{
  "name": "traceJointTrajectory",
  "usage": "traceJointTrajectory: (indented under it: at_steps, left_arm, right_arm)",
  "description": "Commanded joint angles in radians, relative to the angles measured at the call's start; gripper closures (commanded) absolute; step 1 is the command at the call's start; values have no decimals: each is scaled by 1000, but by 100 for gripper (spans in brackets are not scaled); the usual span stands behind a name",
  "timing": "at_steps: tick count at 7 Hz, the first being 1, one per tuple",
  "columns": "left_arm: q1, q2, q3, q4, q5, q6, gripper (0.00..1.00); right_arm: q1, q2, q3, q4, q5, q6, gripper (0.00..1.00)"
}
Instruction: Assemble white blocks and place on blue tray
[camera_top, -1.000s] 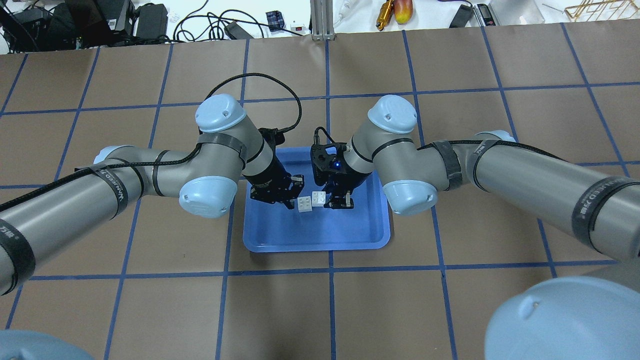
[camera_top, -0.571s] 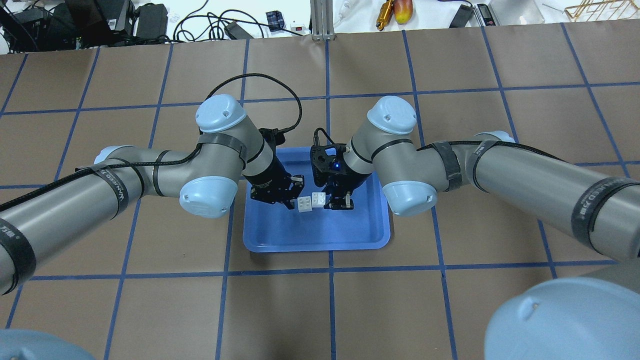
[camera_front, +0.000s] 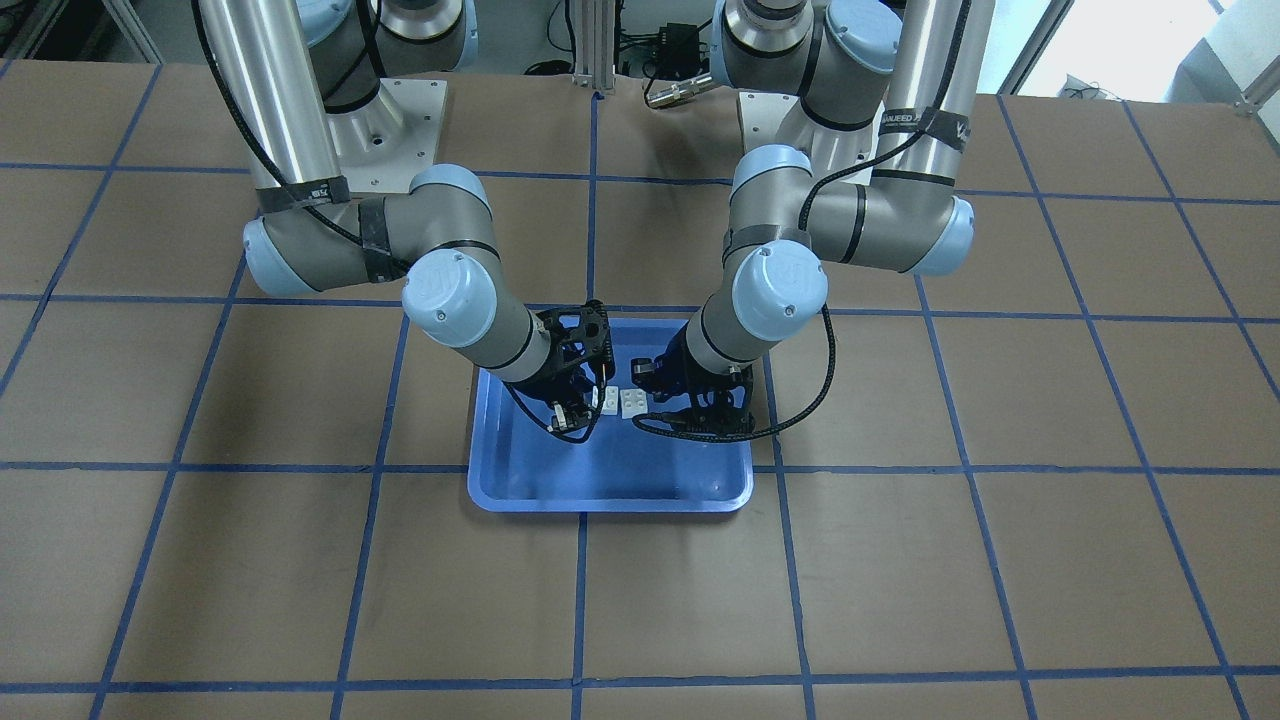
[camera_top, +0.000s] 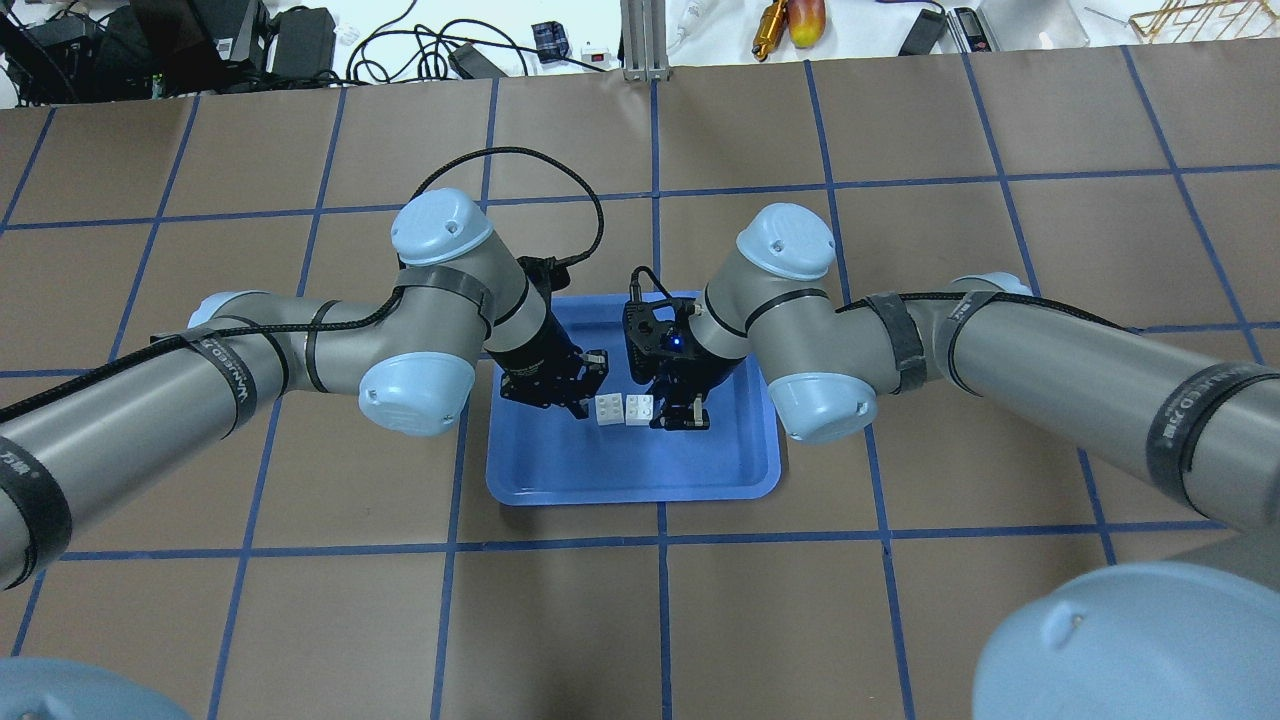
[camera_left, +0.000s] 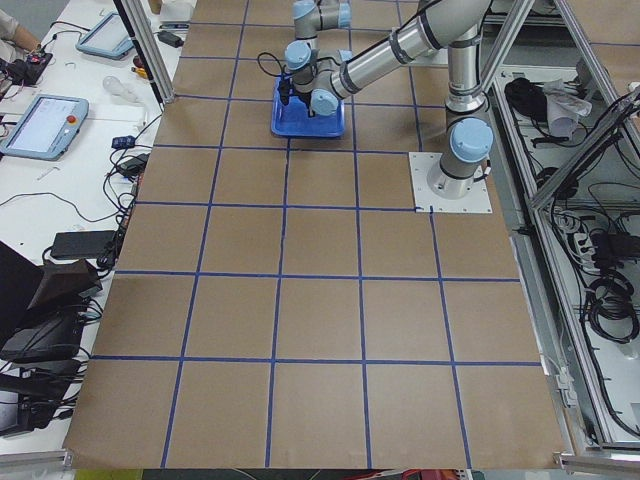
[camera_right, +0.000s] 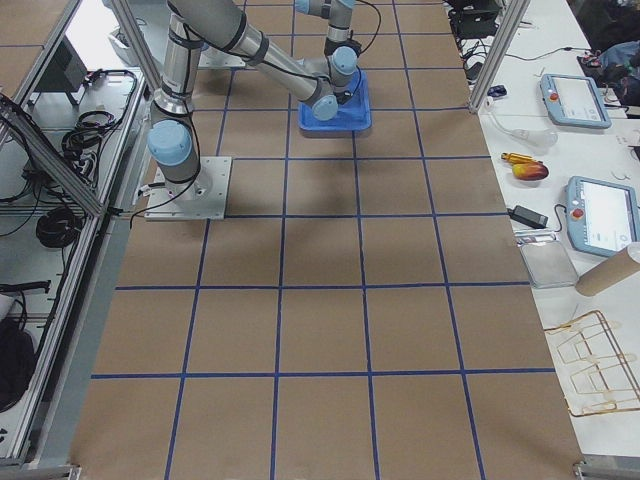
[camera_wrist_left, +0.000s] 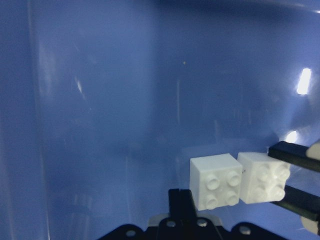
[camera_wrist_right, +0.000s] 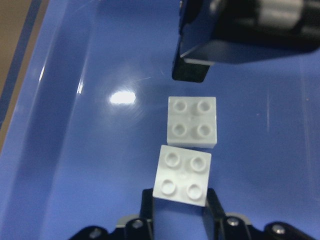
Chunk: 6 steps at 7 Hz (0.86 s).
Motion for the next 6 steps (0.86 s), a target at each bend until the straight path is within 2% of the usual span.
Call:
traceJointTrajectory:
  at_steps: [1,4,5,6]
  left_arm:
    - [0,0,0,-1,1,0,100]
    - [-2,0,-2,-3,-1,-2,100]
    - [-2,0,0,-1,1,1,100]
    - [0,0,-2,-3,1,1,100]
  right_arm:
    - [0,1,-6,-4,0,0,95]
    - [0,3,-3,-48,-3,3,95]
    - [0,1,-1,-48,-1,6,91]
    - [0,3,-1,-45,2,39,44]
